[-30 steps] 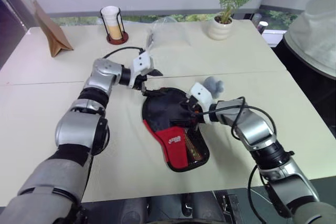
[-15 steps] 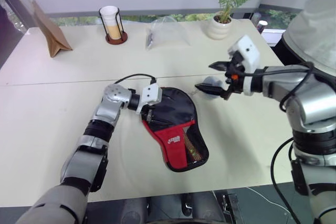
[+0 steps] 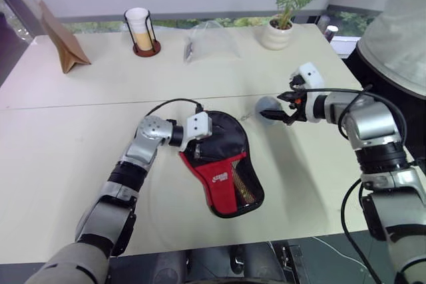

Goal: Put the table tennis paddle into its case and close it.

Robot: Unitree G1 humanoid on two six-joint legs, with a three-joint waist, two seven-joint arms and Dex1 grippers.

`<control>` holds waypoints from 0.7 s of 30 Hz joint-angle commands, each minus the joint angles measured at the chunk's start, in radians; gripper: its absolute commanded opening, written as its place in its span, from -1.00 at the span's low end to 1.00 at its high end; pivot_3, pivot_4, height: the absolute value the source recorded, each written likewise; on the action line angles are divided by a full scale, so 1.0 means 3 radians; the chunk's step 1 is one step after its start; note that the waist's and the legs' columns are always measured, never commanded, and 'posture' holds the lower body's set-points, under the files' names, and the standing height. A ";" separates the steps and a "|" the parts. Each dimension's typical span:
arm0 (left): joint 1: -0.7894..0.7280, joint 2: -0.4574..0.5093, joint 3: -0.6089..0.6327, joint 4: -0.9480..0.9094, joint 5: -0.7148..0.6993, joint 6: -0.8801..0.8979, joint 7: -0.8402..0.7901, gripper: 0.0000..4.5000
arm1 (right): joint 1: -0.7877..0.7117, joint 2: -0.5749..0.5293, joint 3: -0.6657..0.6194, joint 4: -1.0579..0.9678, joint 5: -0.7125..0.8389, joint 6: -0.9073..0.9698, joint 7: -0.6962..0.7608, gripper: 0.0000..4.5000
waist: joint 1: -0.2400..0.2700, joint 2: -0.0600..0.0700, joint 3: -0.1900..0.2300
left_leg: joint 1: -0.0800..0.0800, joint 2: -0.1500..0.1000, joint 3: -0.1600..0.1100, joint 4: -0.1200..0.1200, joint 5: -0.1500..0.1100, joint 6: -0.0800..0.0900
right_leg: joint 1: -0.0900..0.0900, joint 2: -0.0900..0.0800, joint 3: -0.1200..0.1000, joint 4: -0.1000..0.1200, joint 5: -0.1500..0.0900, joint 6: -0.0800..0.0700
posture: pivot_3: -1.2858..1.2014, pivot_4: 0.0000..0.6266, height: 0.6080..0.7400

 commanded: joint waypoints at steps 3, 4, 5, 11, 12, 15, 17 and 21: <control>0.0121 0.0065 -0.0111 -0.0048 0.0004 0.0130 0.0046 0.99 | -0.0218 0.0121 0.0122 0.0467 -0.0197 -0.0254 0.0027 1.00 | -0.0003 0.0001 -0.0001 | 0.0001 0.0000 0.0000 0.0000 0.0000 0.0000 | 0.0001 0.0000 0.0000 0.0000 0.0000 0.0000 | 0.03 -0.52 1.00; 0.0130 0.0070 -0.0117 -0.0065 -0.0005 0.0138 0.0056 0.99 | -0.0229 0.0135 0.0135 0.0513 -0.0225 -0.0287 0.0031 1.00 | -0.0001 0.0001 -0.0001 | 0.0001 0.0000 0.0000 0.0000 0.0000 0.0000 | 0.0001 0.0000 0.0000 0.0000 0.0000 0.0000 | 0.03 -0.52 1.00; 0.0141 0.0072 -0.0122 -0.0083 -0.0014 0.0157 0.0065 0.99 | -0.0240 0.0147 0.0143 0.0550 -0.0237 -0.0296 0.0043 1.00 | 0.0000 0.0001 -0.0001 | 0.0001 0.0000 0.0000 0.0000 0.0000 0.0000 | 0.0001 0.0000 0.0000 0.0000 0.0000 0.0000 | 0.03 -0.52 1.00; 0.0171 0.0080 -0.0157 -0.0131 -0.0056 0.0257 0.0101 1.00 | -0.0257 0.0151 0.0133 0.0627 -0.0297 -0.0343 0.0080 0.19 | -0.0003 0.0001 -0.0001 | 0.0002 0.0000 0.0000 0.0000 0.0000 0.0000 | 0.0001 0.0000 0.0000 0.0000 0.0000 0.0000 | 0.03 -0.52 1.00; 0.0173 0.0081 -0.0164 -0.0132 -0.0064 0.0279 0.0101 1.00 | -0.0252 0.0146 0.0124 0.0616 -0.0296 -0.0341 0.0086 -0.01 | -0.0003 0.0001 -0.0001 | 0.0002 0.0000 0.0000 0.0000 0.0000 0.0000 | 0.0001 0.0000 0.0000 0.0000 0.0000 0.0000 | 0.03 -0.52 1.00; 0.0171 0.0088 -0.0189 -0.0118 -0.0077 0.0361 0.0080 1.00 | -0.0219 0.0117 0.0105 0.0534 -0.0289 -0.0314 0.0099 -0.67 | -0.0003 0.0001 -0.0001 | 0.0002 0.0000 0.0000 0.0000 0.0000 0.0000 | 0.0002 0.0000 0.0000 0.0000 0.0000 0.0000 | 0.03 -0.52 1.00; 0.0161 0.0083 -0.0204 -0.0094 -0.0081 0.0403 0.0068 1.00 | -0.0144 0.0061 0.0136 0.0385 -0.0304 -0.0281 0.0134 -0.88 | -0.0002 0.0001 -0.0001 | 0.0002 0.0000 0.0000 0.0000 0.0000 0.0000 | 0.0002 0.0000 0.0000 0.0000 0.0000 0.0000 | 0.03 -0.52 1.00; 0.0130 0.0068 -0.0210 -0.0027 -0.0113 0.0479 0.0059 1.00 | 0.0077 -0.0076 0.0206 0.0013 -0.0379 -0.0224 0.0168 -0.88 | 0.0005 0.0001 -0.0001 | 0.0002 0.0000 0.0000 0.0000 0.0000 0.0000 | 0.0002 0.0000 0.0000 0.0000 0.0000 0.0000 | 0.03 -0.52 1.00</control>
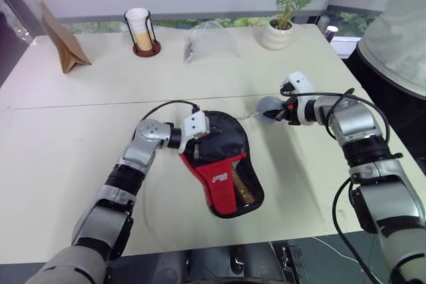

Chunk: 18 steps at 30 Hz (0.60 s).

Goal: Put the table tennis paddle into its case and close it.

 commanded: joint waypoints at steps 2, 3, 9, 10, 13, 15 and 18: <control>0.0032 0.0016 -0.0134 0.0166 0.0062 0.0103 -0.0034 1.00 | 0.0237 -0.0216 0.0002 -0.0564 -0.0075 0.0097 0.0018 -0.88 | 0.0002 0.0000 0.0000 | 0.0000 0.0000 0.0000 0.0000 0.0000 0.0000 | 0.0001 0.0000 0.0000 -0.0001 0.0000 0.0000 | 0.03 -0.52 1.00; 0.0027 0.0013 -0.0138 0.0193 0.0063 0.0104 -0.0033 1.00 | 0.0327 -0.0268 0.0006 -0.0714 -0.0086 0.0127 0.0017 -0.88 | 0.0003 0.0001 -0.0001 | 0.0000 0.0000 0.0000 0.0000 0.0000 0.0000 | 0.0001 0.0000 0.0000 -0.0001 0.0000 0.0000 | 0.03 -0.52 1.00; -0.0008 -0.0014 -0.0151 0.0425 0.0064 0.0048 -0.0009 1.00 | 0.0837 -0.0548 0.0044 -0.1532 -0.0137 0.0199 0.0013 -0.88 | 0.0031 0.0000 -0.0002 | 0.0002 0.0000 -0.0002 0.0001 0.0000 0.0000 | 0.0004 -0.0001 0.0000 -0.0002 0.0000 0.0000 | 0.03 -0.52 1.00; -0.0016 -0.0016 -0.0155 0.0466 0.0068 0.0030 -0.0007 1.00 | 0.0904 -0.0587 0.0051 -0.1640 -0.0147 0.0194 0.0007 -0.88 | 0.0040 0.0000 -0.0002 | 0.0002 0.0000 -0.0001 0.0001 0.0000 0.0000 | 0.0004 0.0000 0.0000 -0.0002 0.0000 0.0000 | 0.03 -0.52 1.00; -0.0047 -0.0023 -0.0164 0.0586 0.0084 -0.0020 -0.0006 1.00 | 0.1095 -0.0689 0.0059 -0.1937 -0.0182 0.0128 -0.0005 -0.88 | 0.0058 -0.0001 -0.0004 | 0.0004 0.0000 -0.0002 0.0001 0.0000 0.0000 | 0.0005 0.0000 0.0000 -0.0003 -0.0001 -0.0001 | 0.03 -0.52 1.00; -0.0067 -0.0026 -0.0168 0.0648 0.0094 -0.0053 -0.0006 1.00 | 0.1188 -0.0725 0.0049 -0.2100 -0.0187 0.0133 -0.0011 -0.88 | 0.0067 -0.0001 -0.0005 | 0.0005 0.0000 -0.0002 0.0001 0.0000 0.0000 | 0.0006 0.0000 0.0000 -0.0003 -0.0001 -0.0001 | 0.03 -0.52 1.00; -0.0096 -0.0027 -0.0184 0.0726 0.0125 -0.0100 0.0001 1.00 | 0.1333 -0.0819 0.0051 -0.2351 -0.0205 0.0146 0.0003 -0.88 | 0.0070 -0.0001 -0.0008 | 0.0007 0.0000 -0.0002 0.0001 0.0000 0.0000 | 0.0007 0.0000 0.0000 -0.0003 -0.0001 -0.0001 | 0.03 -0.52 1.00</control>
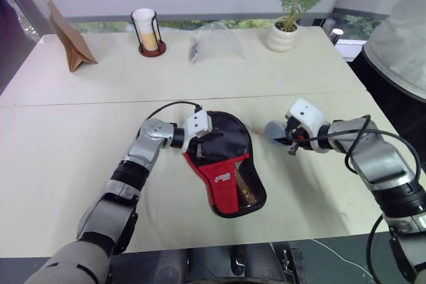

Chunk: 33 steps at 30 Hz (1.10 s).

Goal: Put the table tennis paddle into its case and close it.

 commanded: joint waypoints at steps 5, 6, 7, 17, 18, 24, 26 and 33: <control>0.0051 0.0057 -0.0179 0.0343 0.0228 -0.0029 0.0032 1.00 | 0.0352 -0.0317 -0.0104 -0.0615 0.0027 0.0058 0.0113 -0.88 | 0.0007 -0.0001 -0.0005 | 0.0001 0.0000 -0.0001 0.0001 0.0000 0.0000 | 0.0001 0.0000 0.0000 0.0000 -0.0005 -0.0009 | 0.03 -0.52 1.00; 0.0048 0.0054 -0.0181 0.0359 0.0231 -0.0038 0.0033 1.00 | 0.0406 -0.0361 -0.0127 -0.0674 0.0043 0.0068 0.0129 -0.88 | 0.0008 -0.0001 -0.0006 | 0.0001 0.0000 -0.0002 0.0001 0.0000 0.0000 | 0.0001 0.0000 0.0000 -0.0001 -0.0006 -0.0010 | 0.03 -0.52 1.00; 0.0042 0.0050 -0.0186 0.0383 0.0240 -0.0048 0.0039 1.00 | 0.0462 -0.0414 -0.0153 -0.0732 0.0056 0.0068 0.0147 -0.88 | 0.0006 -0.0002 -0.0009 | 0.0001 0.0000 -0.0002 0.0001 0.0000 0.0000 | 0.0002 0.0000 0.0000 -0.0001 -0.0006 -0.0010 | 0.03 -0.52 1.00; 0.0019 0.0043 -0.0208 0.0452 0.0262 -0.0091 0.0048 1.00 | 0.1074 -0.0865 -0.0462 -0.1249 0.0146 0.0008 0.0298 -0.88 | 0.0013 -0.0004 -0.0017 | 0.0004 0.0000 -0.0004 0.0001 0.0000 0.0000 | 0.0007 -0.0001 0.0000 -0.0006 -0.0007 -0.0011 | 0.03 -0.52 1.00; 0.0018 0.0039 -0.0212 0.0455 0.0263 -0.0093 0.0049 1.00 | 0.1174 -0.0923 -0.0514 -0.1316 0.0166 -0.0015 0.0326 -0.88 | 0.0015 -0.0004 -0.0017 | 0.0005 0.0000 -0.0004 0.0001 0.0000 0.0000 | 0.0008 -0.0001 0.0000 -0.0006 -0.0007 -0.0012 | 0.03 -0.52 1.00; 0.0008 0.0017 -0.0237 0.0490 0.0264 -0.0111 0.0058 1.00 | 0.1644 -0.1124 -0.0769 -0.1580 0.0276 -0.0189 0.0472 -0.88 | 0.0025 -0.0004 -0.0019 | 0.0004 -0.0001 -0.0005 0.0001 -0.0001 0.0000 | 0.0011 -0.0002 0.0000 -0.0010 -0.0008 -0.0012 | 0.03 -0.52 1.00; 0.0010 0.0012 -0.0245 0.0493 0.0264 -0.0113 0.0055 1.00 | 0.1807 -0.1216 -0.0834 -0.1642 0.0282 -0.0317 0.0550 -0.88 | 0.0039 -0.0004 -0.0019 | 0.0004 -0.0002 -0.0005 0.0001 -0.0001 0.0000 | 0.0012 -0.0003 0.0000 -0.0011 -0.0009 -0.0011 | 0.03 -0.52 1.00; 0.0009 0.0008 -0.0261 0.0486 0.0259 -0.0106 0.0051 1.00 | 0.2173 -0.1399 -0.1039 -0.1751 0.0313 -0.0706 0.0787 -0.88 | 0.0089 -0.0007 -0.0021 | 0.0005 -0.0002 -0.0004 0.0001 -0.0001 0.0000 | 0.0011 -0.0003 -0.0001 -0.0013 -0.0010 -0.0010 | 0.03 -0.52 1.00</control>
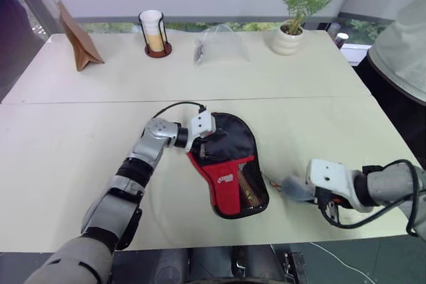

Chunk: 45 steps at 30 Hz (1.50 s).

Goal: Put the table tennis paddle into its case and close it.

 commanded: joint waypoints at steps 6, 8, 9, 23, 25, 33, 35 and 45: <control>0.0141 0.0091 -0.0178 0.0217 0.0258 0.0055 0.0031 1.00 | 0.0312 -0.0167 -0.0245 -0.0120 -0.0069 -0.0427 0.0272 -0.88 | 0.0002 -0.0001 -0.0009 | 0.0002 0.0000 0.0000 0.0000 0.0000 0.0000 | 0.0001 0.0000 0.0000 0.0000 -0.0007 0.0006 | 0.03 -0.52 1.00; 0.0138 0.0089 -0.0179 0.0228 0.0261 0.0053 0.0036 1.00 | 0.0401 -0.0188 -0.0327 -0.0117 -0.0072 -0.0507 0.0347 -0.88 | 0.0003 -0.0001 -0.0009 | 0.0002 0.0000 0.0000 0.0000 0.0000 0.0000 | 0.0001 0.0000 0.0000 0.0000 -0.0008 0.0006 | 0.03 -0.52 1.00; 0.0136 0.0089 -0.0179 0.0229 0.0260 0.0054 0.0035 1.00 | 0.0434 -0.0196 -0.0366 -0.0119 -0.0077 -0.0534 0.0377 -0.88 | 0.0003 -0.0001 -0.0010 | 0.0002 0.0000 0.0000 0.0000 0.0000 0.0000 | 0.0001 0.0000 0.0000 0.0000 -0.0008 0.0006 | 0.03 -0.52 1.00; 0.0067 0.0059 -0.0163 0.0312 0.0246 0.0014 0.0054 1.00 | 0.0271 -0.0155 -0.0626 0.0016 0.0053 -0.0339 0.0496 0.20 | 0.0002 -0.0002 -0.0014 | 0.0006 0.0000 0.0000 0.0000 0.0000 0.0000 | 0.0004 0.0000 0.0000 0.0001 -0.0009 0.0006 | 0.03 -0.52 1.00; 0.0060 0.0059 -0.0146 0.0301 0.0222 -0.0004 0.0040 1.00 | 0.0170 -0.0167 -0.0649 0.0056 0.0110 -0.0263 0.0518 0.70 | 0.0001 -0.0002 -0.0015 | 0.0007 0.0001 0.0000 0.0000 0.0000 0.0000 | 0.0004 0.0000 0.0000 0.0001 -0.0009 0.0006 | 0.03 -0.52 1.00; 0.0036 0.0159 0.0102 -0.0161 -0.0121 0.0214 -0.0215 1.00 | -0.0566 -0.0166 -0.0765 0.0577 0.0462 -0.0072 0.0584 0.97 | -0.0012 -0.0004 -0.0011 | 0.0002 0.0002 0.0002 -0.0002 0.0000 0.0000 | -0.0003 0.0001 0.0000 0.0001 -0.0003 -0.0009 | 0.03 -0.52 1.00; 0.0020 0.0228 0.0200 -0.0399 -0.0239 0.0384 -0.0241 1.00 | -0.0827 -0.0119 -0.0802 0.0670 0.0677 0.0042 0.0594 0.97 | -0.0015 -0.0002 -0.0008 | -0.0004 0.0002 0.0002 -0.0002 0.0000 0.0000 | -0.0011 0.0002 0.0000 0.0003 -0.0002 -0.0011 | 0.03 -0.52 1.00; 0.0221 0.1031 0.0781 -0.1982 -0.0977 0.1628 -0.0288 1.00 | -0.1748 -0.0181 -0.0848 0.1041 0.1319 0.0385 0.0674 0.97 | -0.0007 -0.0003 0.0019 | -0.0014 0.0003 0.0002 -0.0003 0.0000 0.0000 | -0.0019 0.0003 0.0000 0.0004 -0.0002 -0.0009 | 0.03 -0.52 1.00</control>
